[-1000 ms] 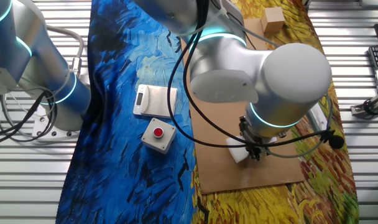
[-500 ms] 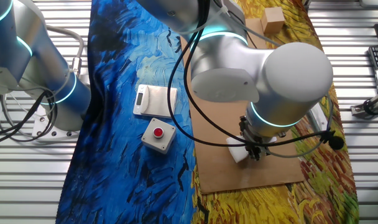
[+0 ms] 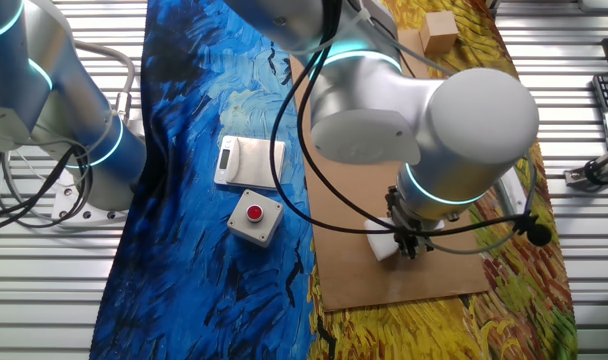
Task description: Clean the tabletop with a sponge
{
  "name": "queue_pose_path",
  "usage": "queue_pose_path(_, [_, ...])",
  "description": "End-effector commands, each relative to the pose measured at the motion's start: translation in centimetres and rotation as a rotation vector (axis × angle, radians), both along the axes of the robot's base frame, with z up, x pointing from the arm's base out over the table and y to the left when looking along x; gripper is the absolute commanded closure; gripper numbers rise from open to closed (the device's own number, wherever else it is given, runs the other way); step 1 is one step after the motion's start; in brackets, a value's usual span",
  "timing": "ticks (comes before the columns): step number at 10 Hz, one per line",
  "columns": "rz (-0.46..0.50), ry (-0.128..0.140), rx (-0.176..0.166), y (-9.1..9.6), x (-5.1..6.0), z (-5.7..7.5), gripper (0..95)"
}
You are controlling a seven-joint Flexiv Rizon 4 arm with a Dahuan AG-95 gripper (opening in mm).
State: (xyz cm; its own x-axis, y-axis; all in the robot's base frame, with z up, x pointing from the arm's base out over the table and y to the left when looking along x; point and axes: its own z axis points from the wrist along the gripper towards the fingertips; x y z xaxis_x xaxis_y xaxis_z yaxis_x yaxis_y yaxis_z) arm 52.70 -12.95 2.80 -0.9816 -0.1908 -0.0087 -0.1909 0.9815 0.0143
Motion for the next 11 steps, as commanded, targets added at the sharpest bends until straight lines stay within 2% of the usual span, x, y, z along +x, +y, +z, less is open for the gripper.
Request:
queue_pose_path(1, [-0.01,-0.001,-0.003,-0.03,0.03,-0.29,57.0])
queue_pose_path(11, [-0.024,-0.001,-0.002,0.01,0.07,-0.74,57.0])
